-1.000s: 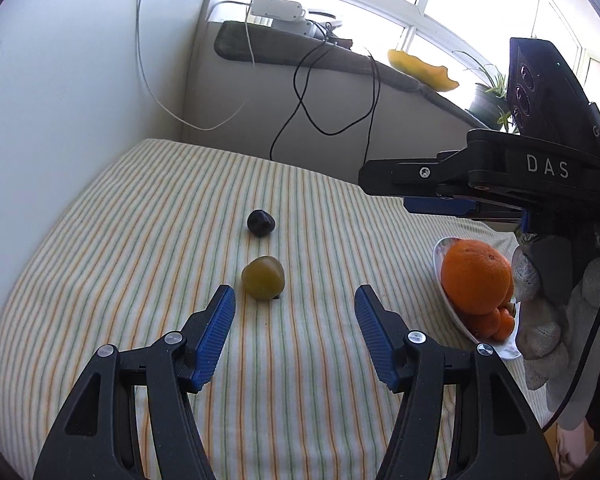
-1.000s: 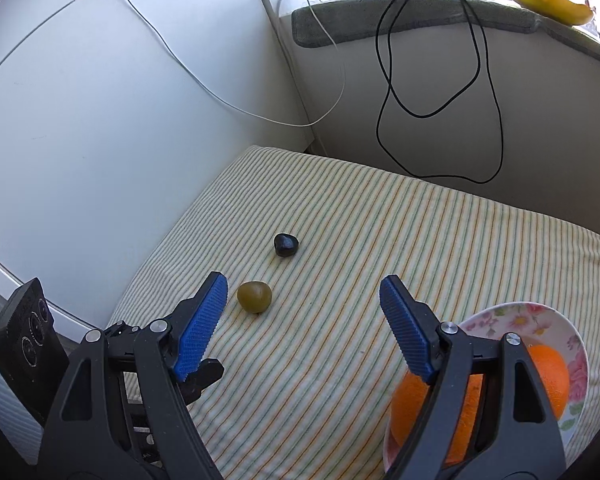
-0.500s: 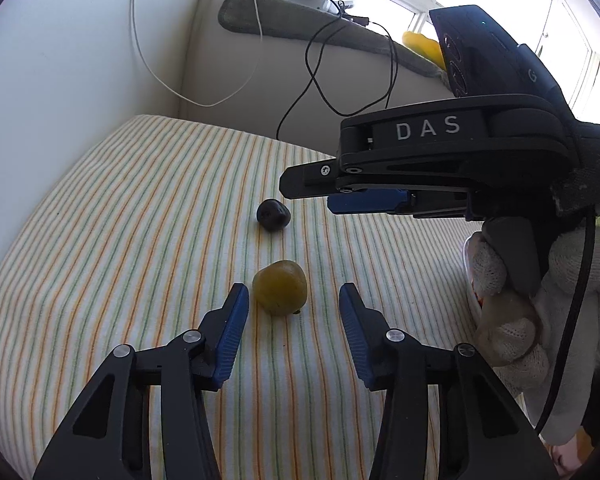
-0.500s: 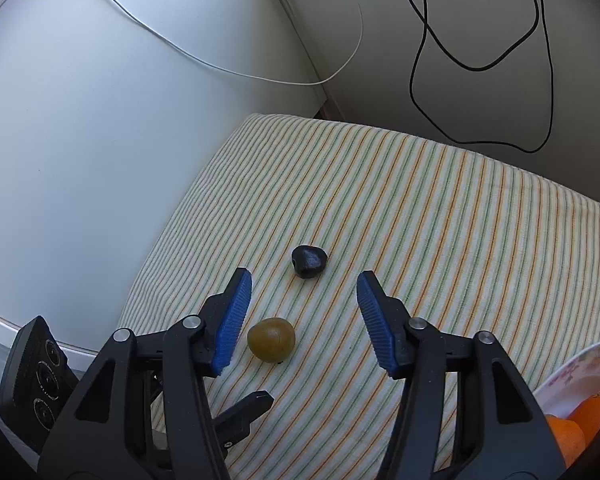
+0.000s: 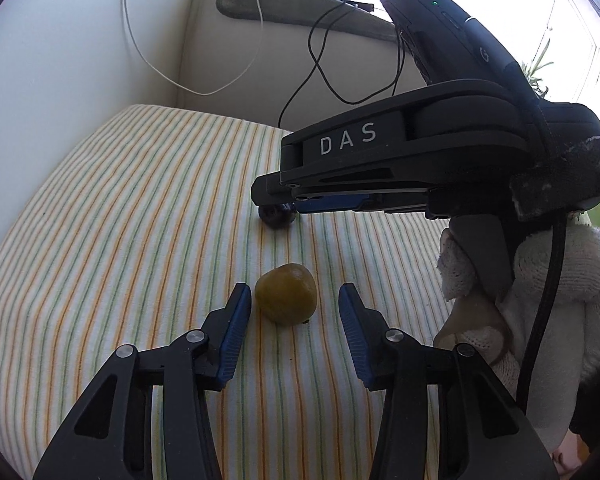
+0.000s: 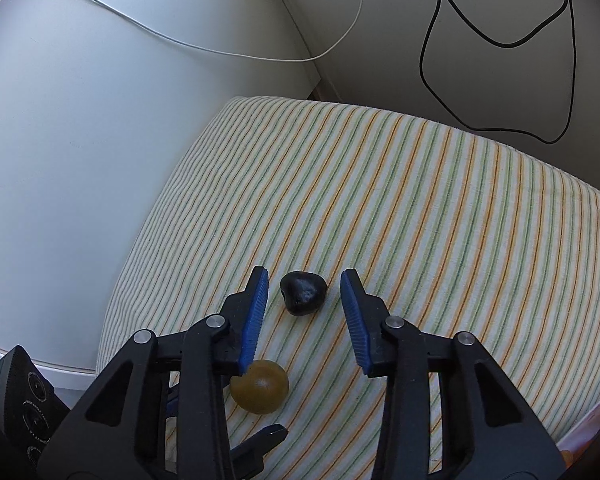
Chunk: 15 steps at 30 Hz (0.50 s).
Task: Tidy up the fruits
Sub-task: 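Close the left tool on the green-yellow plum while the right tool grasps the dark plum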
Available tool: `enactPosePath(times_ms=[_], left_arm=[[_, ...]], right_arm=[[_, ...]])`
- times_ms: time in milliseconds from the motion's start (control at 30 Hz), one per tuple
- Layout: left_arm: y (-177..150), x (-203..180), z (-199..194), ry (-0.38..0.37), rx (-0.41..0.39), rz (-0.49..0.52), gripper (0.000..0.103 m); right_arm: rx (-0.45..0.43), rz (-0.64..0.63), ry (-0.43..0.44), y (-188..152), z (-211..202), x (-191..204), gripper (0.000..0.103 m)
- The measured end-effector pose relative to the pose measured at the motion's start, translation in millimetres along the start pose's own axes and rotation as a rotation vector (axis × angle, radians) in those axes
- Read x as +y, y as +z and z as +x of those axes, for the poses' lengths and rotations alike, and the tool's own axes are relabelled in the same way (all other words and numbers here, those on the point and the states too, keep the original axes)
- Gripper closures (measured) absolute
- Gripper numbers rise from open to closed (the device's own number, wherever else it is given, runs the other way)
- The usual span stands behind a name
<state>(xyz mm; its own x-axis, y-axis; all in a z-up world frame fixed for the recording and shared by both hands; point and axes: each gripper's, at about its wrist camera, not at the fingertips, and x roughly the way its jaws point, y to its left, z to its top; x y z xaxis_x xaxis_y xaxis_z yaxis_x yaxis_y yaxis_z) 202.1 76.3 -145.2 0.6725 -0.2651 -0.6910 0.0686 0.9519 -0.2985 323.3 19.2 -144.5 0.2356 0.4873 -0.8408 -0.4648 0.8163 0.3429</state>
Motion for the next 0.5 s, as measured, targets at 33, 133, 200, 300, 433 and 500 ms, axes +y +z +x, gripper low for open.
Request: enactPosePath(times_ms=[33,133,200,300,433,500], left_arm=[[-0.6,0.1,0.7,0.001,0.002,0.001,0.064],[-0.8,0.9,2.7,0.004,0.009,-0.001,0.065],[-1.8,0.5,3.2,0.005,0.011,-0.001,0.065],[-1.5,1.2,4.3,0.008,0.011,-0.001,0.07],[-2.3,3.1,4.3,0.008,0.008,-0.01,0.074],[-2.9,2.4,4.3,0.01,0.006,-0.006,0.074]], right_arm=[[0.002,-0.002,-0.002,0.3,1.9,0.6,0.066],[0.012,-0.004,-0.005,-0.3,8.0,1.6,0.072],[0.017,-0.009,-0.012,-1.4,11.9,2.8,0.075],[0.014,-0.015,-0.013,-2.0,11.9,3.1,0.076],[0.005,-0.021,-0.016,-4.5,8.5,3.4,0.077],[-0.002,-0.024,-0.015,-6.0,5.1,4.1,0.077]])
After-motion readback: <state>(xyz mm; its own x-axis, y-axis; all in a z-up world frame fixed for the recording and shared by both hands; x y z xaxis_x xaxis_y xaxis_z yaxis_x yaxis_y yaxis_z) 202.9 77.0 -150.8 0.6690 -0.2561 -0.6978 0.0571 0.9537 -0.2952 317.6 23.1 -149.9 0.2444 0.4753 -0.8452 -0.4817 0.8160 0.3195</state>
